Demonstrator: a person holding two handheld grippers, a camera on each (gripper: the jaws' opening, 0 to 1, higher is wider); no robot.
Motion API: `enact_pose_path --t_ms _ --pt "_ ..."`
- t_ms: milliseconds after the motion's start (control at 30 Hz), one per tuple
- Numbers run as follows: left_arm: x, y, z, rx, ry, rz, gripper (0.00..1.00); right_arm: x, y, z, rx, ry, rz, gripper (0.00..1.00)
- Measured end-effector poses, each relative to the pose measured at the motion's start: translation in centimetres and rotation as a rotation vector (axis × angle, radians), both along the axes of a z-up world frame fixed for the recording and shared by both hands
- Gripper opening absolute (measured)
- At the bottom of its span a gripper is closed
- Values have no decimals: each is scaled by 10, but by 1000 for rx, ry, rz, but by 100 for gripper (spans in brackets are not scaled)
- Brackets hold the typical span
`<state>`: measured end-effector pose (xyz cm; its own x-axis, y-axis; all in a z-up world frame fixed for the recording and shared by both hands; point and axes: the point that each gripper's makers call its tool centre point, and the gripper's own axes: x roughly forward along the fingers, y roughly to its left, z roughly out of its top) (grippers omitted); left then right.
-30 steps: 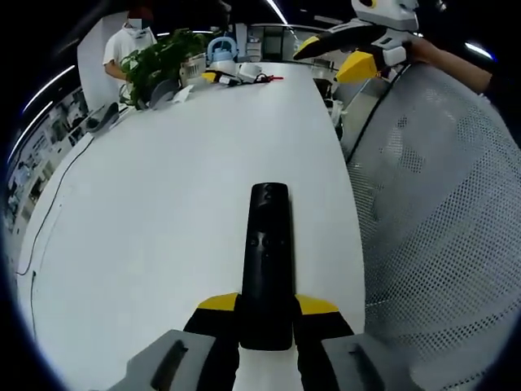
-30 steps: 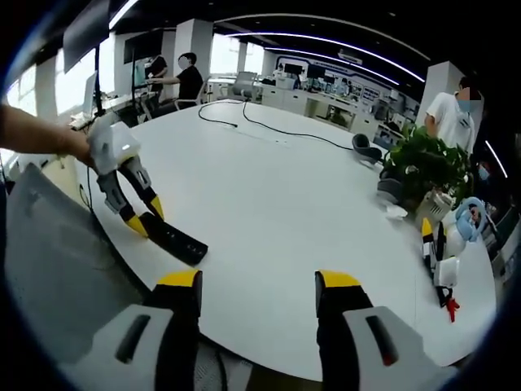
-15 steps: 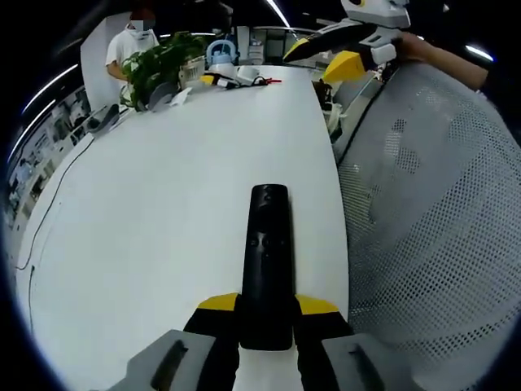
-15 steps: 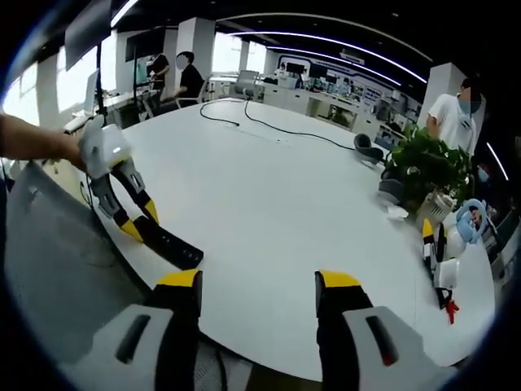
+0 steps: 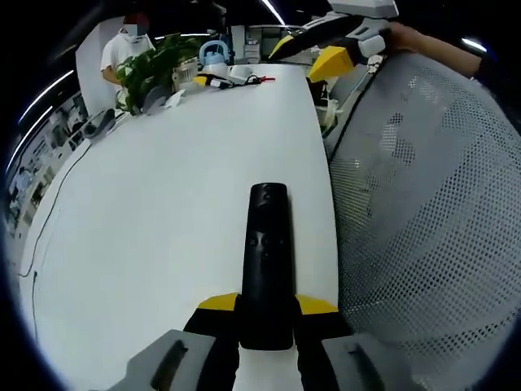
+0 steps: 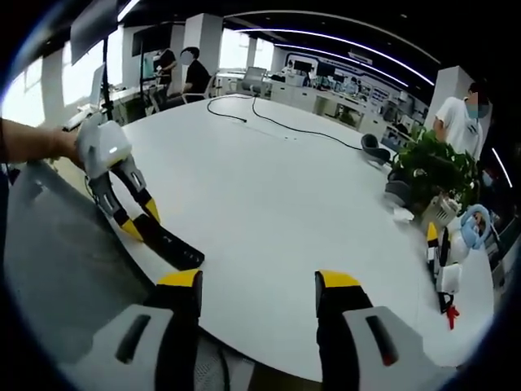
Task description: Press the specified remote control buttons in sequence, fully releasing each button before pressing the next.
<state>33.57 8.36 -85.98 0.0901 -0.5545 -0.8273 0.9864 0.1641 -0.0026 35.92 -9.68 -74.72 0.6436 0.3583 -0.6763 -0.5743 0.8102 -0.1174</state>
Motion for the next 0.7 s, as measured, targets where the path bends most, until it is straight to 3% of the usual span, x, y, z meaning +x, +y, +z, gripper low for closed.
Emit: enact_pose_path --t_ms 67,267,333,467,600,700 --pt "0 0 0 7 -10 -8 25 -1 2 -2 0 12 8 58" --pt "0 0 0 8 -11 -22 25 -14 10 -19 -36 127 65 55" --pt "0 0 0 7 -11 -29 25 -20 15 -22 -21 173 82 50" --pt "-1 0 0 -7 -11 -41 25 -26 27 -25 -37 203 161 31" --pt "-1 -1 0 -14 -13 -56 25 -30 37 -28 -66 233 215 29" --pt "-1 -1 1 -16 -18 -74 25 -27 50 -30 -46 247 241 25"
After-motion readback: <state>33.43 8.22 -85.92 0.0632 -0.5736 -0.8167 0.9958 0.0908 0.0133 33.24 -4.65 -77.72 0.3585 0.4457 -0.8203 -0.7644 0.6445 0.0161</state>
